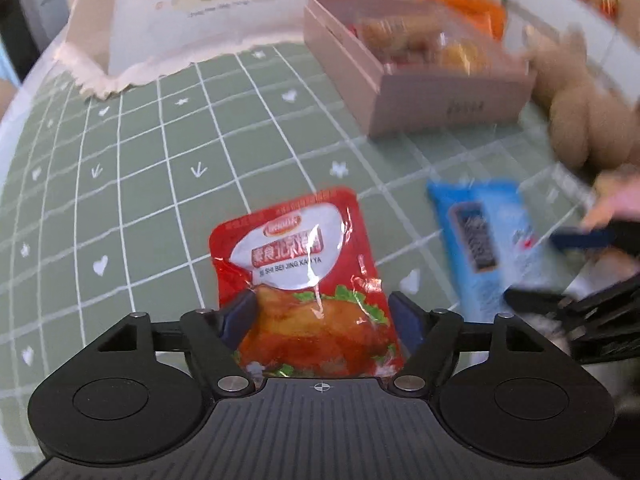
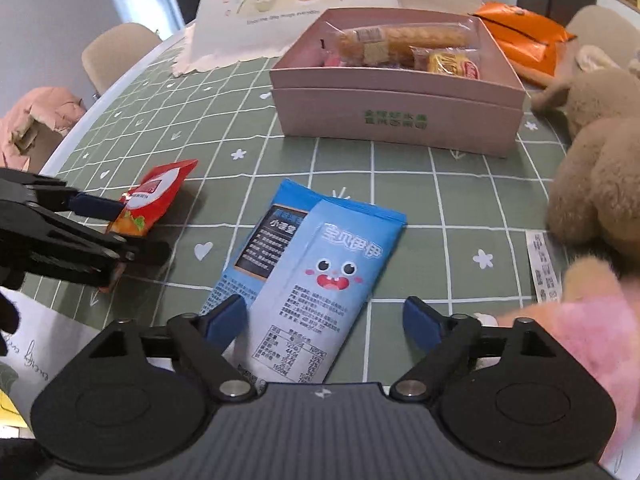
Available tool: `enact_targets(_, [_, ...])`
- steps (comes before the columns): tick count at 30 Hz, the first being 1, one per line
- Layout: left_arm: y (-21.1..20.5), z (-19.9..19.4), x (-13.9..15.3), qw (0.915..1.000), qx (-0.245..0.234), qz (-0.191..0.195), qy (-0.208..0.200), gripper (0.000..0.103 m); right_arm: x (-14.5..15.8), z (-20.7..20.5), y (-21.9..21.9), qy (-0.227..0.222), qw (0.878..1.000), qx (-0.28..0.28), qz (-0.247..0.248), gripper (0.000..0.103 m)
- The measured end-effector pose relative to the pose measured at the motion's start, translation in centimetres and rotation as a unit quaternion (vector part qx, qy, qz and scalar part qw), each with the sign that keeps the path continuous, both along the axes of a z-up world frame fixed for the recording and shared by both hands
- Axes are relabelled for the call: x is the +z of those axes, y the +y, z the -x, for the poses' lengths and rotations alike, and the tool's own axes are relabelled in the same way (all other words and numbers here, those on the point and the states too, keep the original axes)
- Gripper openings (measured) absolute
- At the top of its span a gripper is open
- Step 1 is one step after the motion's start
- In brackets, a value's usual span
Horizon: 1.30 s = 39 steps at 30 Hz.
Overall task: Organize snacks
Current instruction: 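Grasp the red chicken packet with the left gripper while the right grasps the blue packet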
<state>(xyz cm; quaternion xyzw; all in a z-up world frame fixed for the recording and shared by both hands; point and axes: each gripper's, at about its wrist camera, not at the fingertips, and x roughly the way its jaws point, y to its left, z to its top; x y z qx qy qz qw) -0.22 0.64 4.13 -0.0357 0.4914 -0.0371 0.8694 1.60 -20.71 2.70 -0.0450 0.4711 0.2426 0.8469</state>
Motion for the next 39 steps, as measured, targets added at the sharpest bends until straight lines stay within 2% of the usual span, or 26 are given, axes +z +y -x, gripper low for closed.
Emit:
enact_targets(2, [1.5,0.9,1.2,0.9986,0.03,0.026,-0.034,0.071,-0.1,0.0,0.0,-0.002,1.0,-0.001,0.001,0.092])
enact_targets(4, [3.1,1.5,1.7,0.9952,0.072,0.035,-0.057,0.071,-0.2,0.1,0.1,-0.007,1.0,-0.003,0.0,0.095])
enact_targets(7, [5.1,1.0,1.2,0.9907,0.113,0.062,-0.044,0.07,-0.5,0.3,0.2,-0.015,1.0,-0.003,0.0,0.099])
enact_targets(9, [4.9,0.2,0.5,0.9918,0.103,0.069,-0.028,0.07,-0.6,0.4,0.4,-0.018,1.0,-0.002,0.001,0.101])
enact_targets(12, [2.9,-1.0,-0.6,0.9963,0.063,0.059,-0.002,0.071,-0.6,0.4,0.5,-0.019,1.0,0.0,0.002,0.103])
enact_targets(13, [2.0,-1.3,-1.0,0.9974,0.053,0.048,0.008,0.075,-0.6,0.4,0.5,-0.02,1.0,-0.001,0.002,0.103])
enact_targets(17, [-0.4,-1.8,-1.4,0.9998,0.018,-0.01,0.004,0.078,-0.8,0.7,0.3,-0.029,1.0,0.0,-0.003,0.103])
enact_targets(21, [-1.6,-1.9,-1.5,0.9993,0.0,-0.036,0.009,0.079,-0.8,0.9,0.3,-0.032,0.999,-0.013,-0.01,0.103])
enact_targets(22, [-1.6,-1.9,-1.5,0.9993,0.004,-0.036,0.008,0.079,-0.8,0.9,0.3,-0.03,0.999,-0.02,-0.011,0.103])
enact_targets(24, [-1.5,-1.5,-1.4,0.9992,0.026,-0.031,0.0,0.071,-0.6,0.7,0.8,-0.019,0.999,-0.034,-0.003,0.103])
enact_targets(25, [-1.1,-1.4,-1.2,0.9991,0.035,-0.025,-0.002,0.063,-0.5,0.4,1.2,-0.009,0.999,-0.039,0.004,0.103])
enact_targets(26, [-0.4,-1.2,-1.0,0.9988,0.048,-0.003,-0.001,0.057,-0.4,0.0,1.6,0.001,0.999,-0.041,0.007,0.103])
enact_targets(28, [0.9,-0.6,-0.8,0.9966,0.073,0.037,0.002,0.052,-0.1,-0.8,2.4,0.021,0.999,-0.04,0.002,0.103])
enact_targets(30, [1.6,0.2,-0.7,0.9953,0.084,0.048,0.005,0.051,-0.2,-1.2,3.5,0.022,0.999,-0.039,0.009,0.103])
enact_targets(34, [1.3,1.3,-0.3,0.9963,0.081,0.025,0.013,0.051,-1.0,-0.9,6.3,-0.02,0.997,-0.016,0.077,0.103])
enact_targets(39, [0.7,1.3,-0.6,0.996,0.078,0.039,0.018,0.054,-1.0,-1.1,6.1,-0.02,0.997,0.011,0.068,0.103])
